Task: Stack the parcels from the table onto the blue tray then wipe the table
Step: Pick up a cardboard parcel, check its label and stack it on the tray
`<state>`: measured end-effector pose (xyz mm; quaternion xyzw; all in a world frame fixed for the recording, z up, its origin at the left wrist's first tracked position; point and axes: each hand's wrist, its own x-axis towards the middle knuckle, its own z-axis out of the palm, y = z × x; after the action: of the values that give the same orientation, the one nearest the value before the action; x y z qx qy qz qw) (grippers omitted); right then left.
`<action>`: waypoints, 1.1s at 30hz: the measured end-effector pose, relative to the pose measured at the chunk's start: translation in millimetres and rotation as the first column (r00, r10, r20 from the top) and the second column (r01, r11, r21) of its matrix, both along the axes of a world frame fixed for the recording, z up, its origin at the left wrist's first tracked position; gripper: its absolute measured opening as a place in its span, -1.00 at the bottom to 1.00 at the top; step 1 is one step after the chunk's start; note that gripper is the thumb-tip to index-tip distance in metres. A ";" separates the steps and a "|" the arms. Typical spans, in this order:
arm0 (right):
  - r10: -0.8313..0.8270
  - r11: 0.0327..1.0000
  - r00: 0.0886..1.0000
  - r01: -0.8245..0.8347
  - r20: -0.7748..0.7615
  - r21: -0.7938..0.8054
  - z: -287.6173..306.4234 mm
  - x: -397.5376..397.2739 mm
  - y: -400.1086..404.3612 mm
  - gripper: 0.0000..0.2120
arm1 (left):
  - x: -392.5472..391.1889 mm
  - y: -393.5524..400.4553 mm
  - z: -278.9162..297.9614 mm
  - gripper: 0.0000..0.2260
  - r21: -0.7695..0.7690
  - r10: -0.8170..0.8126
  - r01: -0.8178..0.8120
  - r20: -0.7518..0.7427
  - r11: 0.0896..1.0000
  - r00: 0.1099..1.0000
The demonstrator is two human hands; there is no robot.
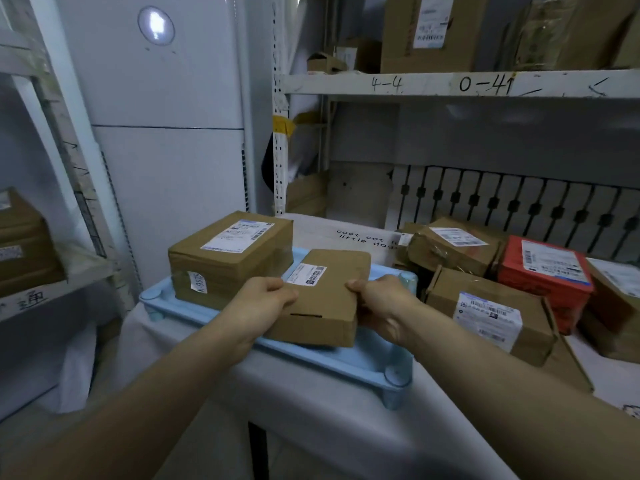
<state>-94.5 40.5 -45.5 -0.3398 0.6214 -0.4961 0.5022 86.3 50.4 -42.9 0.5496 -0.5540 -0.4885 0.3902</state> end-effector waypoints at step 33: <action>0.244 0.961 0.819 -0.277 -0.520 0.014 -23.5 -1.8 7.1 -0.51 | -5.4 -14.2 -17.0 -0.71 -0.246 0.211 -0.132 0.331 0.960 0.920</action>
<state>-96.4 47.6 -69.1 -0.5573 0.6652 -0.3323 0.3694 80.9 36.2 -59.9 0.6289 -0.6150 -0.2813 0.3836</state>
